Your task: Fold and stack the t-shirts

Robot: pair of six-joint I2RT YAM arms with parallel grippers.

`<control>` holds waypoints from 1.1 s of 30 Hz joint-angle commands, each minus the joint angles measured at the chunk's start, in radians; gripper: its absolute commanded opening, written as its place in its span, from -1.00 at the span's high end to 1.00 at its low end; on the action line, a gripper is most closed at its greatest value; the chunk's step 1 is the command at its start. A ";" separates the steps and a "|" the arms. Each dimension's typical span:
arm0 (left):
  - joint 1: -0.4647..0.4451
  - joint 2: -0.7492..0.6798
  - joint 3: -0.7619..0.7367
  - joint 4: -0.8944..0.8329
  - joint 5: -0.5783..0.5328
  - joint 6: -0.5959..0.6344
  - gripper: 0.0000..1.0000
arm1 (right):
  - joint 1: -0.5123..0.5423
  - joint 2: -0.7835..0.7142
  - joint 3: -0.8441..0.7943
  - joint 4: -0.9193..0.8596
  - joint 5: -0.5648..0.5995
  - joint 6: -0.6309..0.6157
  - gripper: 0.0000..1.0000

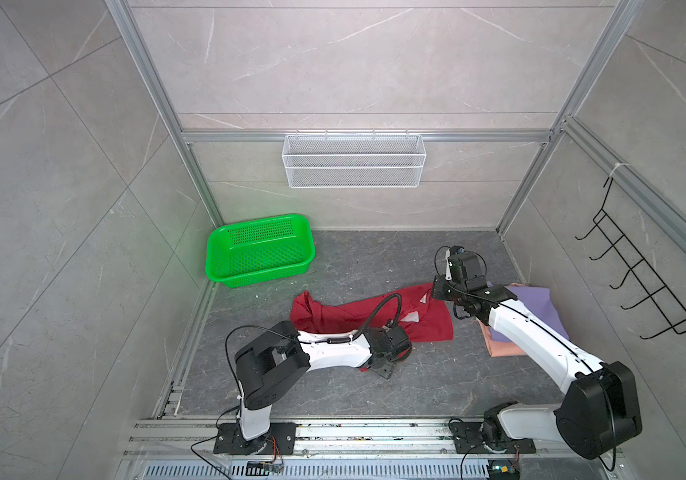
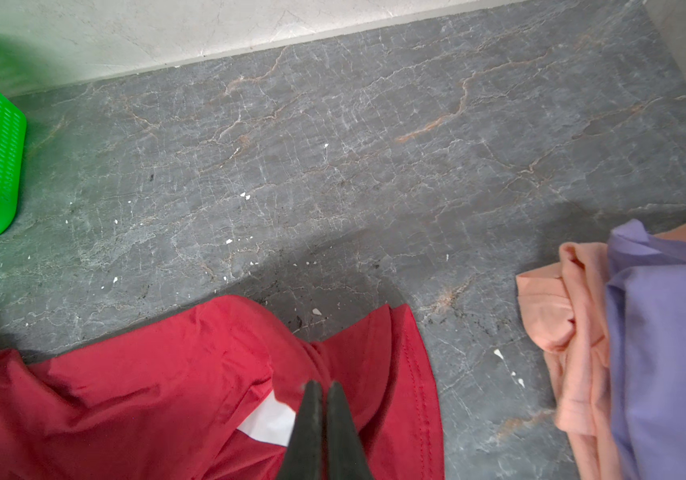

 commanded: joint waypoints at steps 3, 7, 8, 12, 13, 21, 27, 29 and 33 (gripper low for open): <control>-0.009 0.059 -0.008 -0.053 -0.040 -0.028 0.21 | 0.000 -0.028 -0.008 -0.013 0.010 0.018 0.99; -0.008 0.002 -0.013 -0.082 -0.096 -0.043 0.75 | 0.000 -0.029 -0.005 -0.016 0.013 0.018 0.99; -0.006 -0.024 -0.012 -0.092 -0.114 -0.038 0.98 | -0.001 -0.031 -0.004 -0.016 0.013 0.018 0.99; -0.006 -0.181 -0.006 -0.126 -0.184 0.002 1.00 | -0.001 -0.038 0.007 -0.024 0.013 0.015 0.99; -0.006 -0.241 -0.006 -0.134 -0.207 0.016 1.00 | -0.001 -0.044 0.015 -0.033 0.014 0.012 0.99; 0.013 -0.795 -0.030 -0.182 -0.470 0.127 1.00 | -0.001 -0.218 0.104 -0.152 -0.002 -0.026 1.00; 0.022 -1.130 -0.016 -0.030 -0.562 0.347 1.00 | -0.001 -0.398 0.238 -0.246 -0.060 -0.077 1.00; 0.022 -1.196 0.004 0.049 -0.540 0.440 1.00 | 0.000 -0.442 0.298 -0.266 -0.093 -0.094 1.00; 0.022 -1.222 0.129 0.107 -0.461 0.577 1.00 | -0.001 -0.512 0.410 -0.297 -0.159 -0.117 1.00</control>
